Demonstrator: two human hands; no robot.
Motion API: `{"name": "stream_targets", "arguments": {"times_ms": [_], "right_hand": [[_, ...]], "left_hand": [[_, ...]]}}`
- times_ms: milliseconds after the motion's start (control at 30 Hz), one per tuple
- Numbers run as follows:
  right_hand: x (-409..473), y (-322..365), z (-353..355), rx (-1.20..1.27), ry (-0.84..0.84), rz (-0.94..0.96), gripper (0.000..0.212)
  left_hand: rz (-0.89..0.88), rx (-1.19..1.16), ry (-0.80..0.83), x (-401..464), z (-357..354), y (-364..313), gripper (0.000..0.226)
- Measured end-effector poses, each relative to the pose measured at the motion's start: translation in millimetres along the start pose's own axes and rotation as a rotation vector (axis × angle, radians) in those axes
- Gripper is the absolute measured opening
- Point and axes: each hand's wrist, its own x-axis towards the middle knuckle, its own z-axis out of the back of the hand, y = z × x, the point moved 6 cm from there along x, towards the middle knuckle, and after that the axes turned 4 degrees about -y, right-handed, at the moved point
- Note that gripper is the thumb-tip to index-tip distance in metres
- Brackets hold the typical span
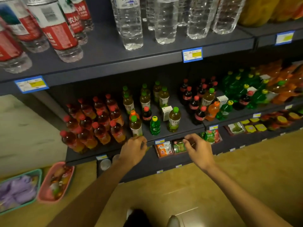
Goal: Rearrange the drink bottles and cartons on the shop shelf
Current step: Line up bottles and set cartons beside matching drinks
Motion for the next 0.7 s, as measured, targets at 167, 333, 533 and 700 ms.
{"name": "stream_targets", "arguments": {"times_ms": [167,333,533,700], "right_hand": [[18,8,-25,0.048,0.079,0.023,0.008],[47,21,-45,0.046,0.126,0.022,0.009],[82,21,-42,0.035,0.111,0.016,0.006],[101,14,-45,0.024,0.130,0.002,0.004]], "left_hand": [[0.048,-0.014,-0.042,12,7,14,0.014],[0.143,-0.028,-0.073,46,14,41,0.016],[0.201,-0.064,-0.067,87,11,57,0.026],[0.248,-0.016,-0.039,108,5,61,0.046]]}}
